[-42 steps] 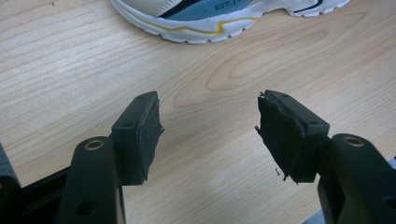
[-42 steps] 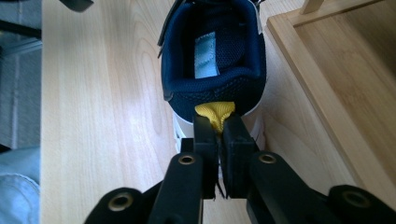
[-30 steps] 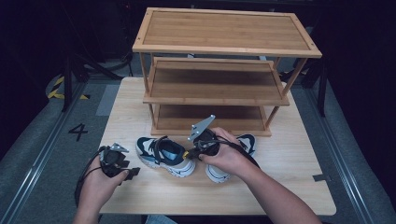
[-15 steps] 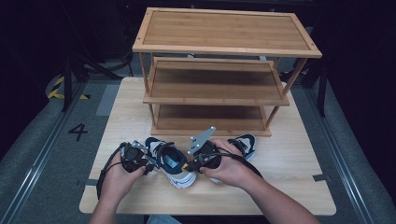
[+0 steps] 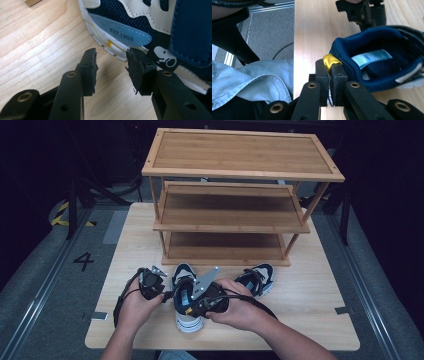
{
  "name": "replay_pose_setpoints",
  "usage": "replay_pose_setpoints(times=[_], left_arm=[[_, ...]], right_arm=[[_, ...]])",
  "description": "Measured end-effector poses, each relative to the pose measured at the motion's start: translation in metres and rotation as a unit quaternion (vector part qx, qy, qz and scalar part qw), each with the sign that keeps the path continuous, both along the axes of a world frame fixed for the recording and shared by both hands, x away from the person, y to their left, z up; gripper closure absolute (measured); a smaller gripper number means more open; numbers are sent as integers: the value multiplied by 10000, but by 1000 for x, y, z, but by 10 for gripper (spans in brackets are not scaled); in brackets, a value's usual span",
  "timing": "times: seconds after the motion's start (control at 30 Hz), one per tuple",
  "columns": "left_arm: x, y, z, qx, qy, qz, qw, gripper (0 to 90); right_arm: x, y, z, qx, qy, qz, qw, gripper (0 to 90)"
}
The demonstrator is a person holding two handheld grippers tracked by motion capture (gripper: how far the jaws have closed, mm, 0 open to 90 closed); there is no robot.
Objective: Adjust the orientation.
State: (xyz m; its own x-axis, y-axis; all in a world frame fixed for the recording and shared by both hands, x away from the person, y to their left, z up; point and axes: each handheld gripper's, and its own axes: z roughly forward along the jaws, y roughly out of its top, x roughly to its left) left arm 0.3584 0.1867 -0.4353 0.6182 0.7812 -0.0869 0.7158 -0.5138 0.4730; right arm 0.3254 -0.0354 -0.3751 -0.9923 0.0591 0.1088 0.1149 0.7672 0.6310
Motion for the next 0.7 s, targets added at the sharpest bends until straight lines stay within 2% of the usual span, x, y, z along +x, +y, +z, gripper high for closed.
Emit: replay_pose_setpoints(times=[0.13,0.2,0.33,0.53,0.7], left_arm=[[-1,-2,3,-17,0,-40,10000,573],[-3,1,5,-91,19,-39,9999,542],[-10,4,12,-215,92,-63,9997,510],[-21,4,30,-198,179,-192,9995,459],[-30,7,46,-223,204,-193,9994,430]], right_arm=[[0,-1,-2,-5,98,29,9999,847],[0,-3,-3,20,208,45,9998,793],[-2,-14,2,201,102,-16,9997,685],[1,-47,17,472,-15,-360,9982,634],[7,-91,29,787,-90,-894,9928,590]])
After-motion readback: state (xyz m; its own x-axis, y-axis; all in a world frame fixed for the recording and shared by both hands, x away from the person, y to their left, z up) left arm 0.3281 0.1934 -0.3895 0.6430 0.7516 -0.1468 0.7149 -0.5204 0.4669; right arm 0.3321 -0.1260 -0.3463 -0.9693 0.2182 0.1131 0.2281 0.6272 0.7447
